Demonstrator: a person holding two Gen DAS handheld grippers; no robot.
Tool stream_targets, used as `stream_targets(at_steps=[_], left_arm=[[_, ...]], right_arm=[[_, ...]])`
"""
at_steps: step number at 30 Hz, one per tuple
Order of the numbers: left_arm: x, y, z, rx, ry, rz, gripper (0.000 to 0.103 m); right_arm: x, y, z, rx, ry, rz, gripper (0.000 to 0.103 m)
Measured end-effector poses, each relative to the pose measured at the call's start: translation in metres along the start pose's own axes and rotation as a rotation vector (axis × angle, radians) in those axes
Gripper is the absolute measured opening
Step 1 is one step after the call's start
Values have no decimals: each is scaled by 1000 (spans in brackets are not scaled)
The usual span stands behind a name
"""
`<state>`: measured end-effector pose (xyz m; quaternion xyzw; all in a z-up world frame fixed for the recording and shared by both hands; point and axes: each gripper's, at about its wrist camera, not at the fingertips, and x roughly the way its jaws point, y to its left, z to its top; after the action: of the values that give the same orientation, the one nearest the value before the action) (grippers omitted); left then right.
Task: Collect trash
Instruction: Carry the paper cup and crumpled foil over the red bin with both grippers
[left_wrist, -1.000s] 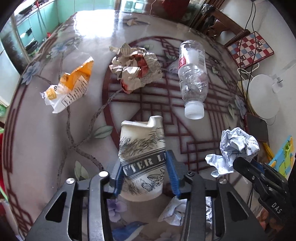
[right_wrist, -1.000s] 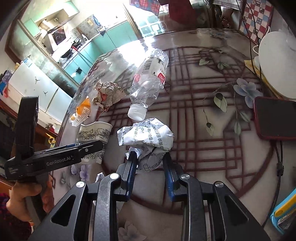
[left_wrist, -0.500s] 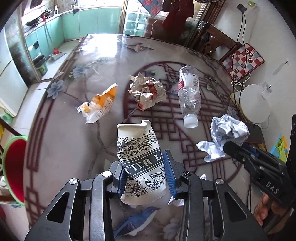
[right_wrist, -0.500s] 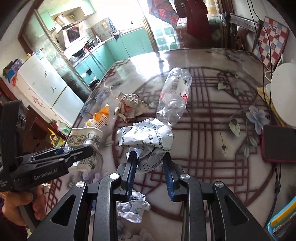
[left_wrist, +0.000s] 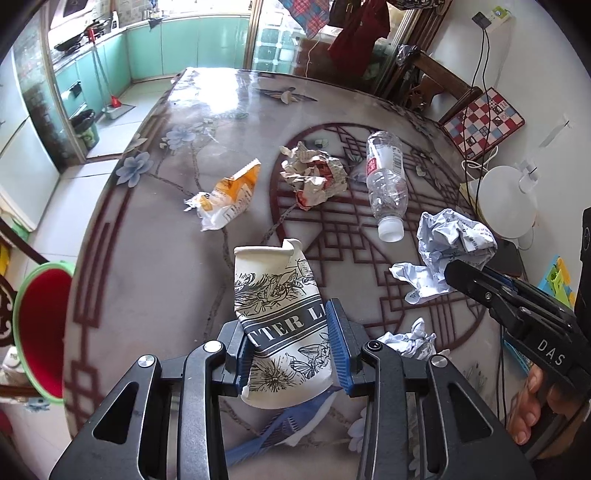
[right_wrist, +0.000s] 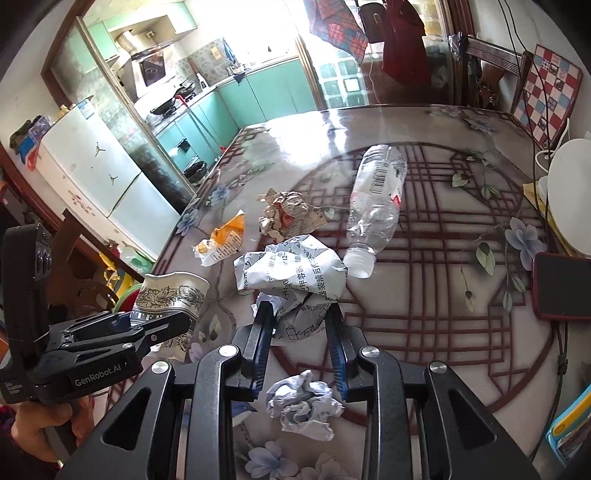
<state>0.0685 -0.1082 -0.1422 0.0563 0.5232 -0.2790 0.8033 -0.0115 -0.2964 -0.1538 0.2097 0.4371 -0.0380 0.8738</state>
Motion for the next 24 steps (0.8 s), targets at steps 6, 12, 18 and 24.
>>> stream_targets(at_steps=[6,12,18,24], left_arm=[[-12,25,-1,-8,-23,20,35],[-24,64,-6,-65,-41,48,35],[-31,106,-12,-106,-44,79,35],[-42,148,-16,-145,-64,97,35]], right_arm=[[7,22,3,-27,7,-2,26],[13,47,3,-43,7,-6,26],[20,77,-1,-51,15,-7,27],[27,108,-4,-67,15,-14,27]])
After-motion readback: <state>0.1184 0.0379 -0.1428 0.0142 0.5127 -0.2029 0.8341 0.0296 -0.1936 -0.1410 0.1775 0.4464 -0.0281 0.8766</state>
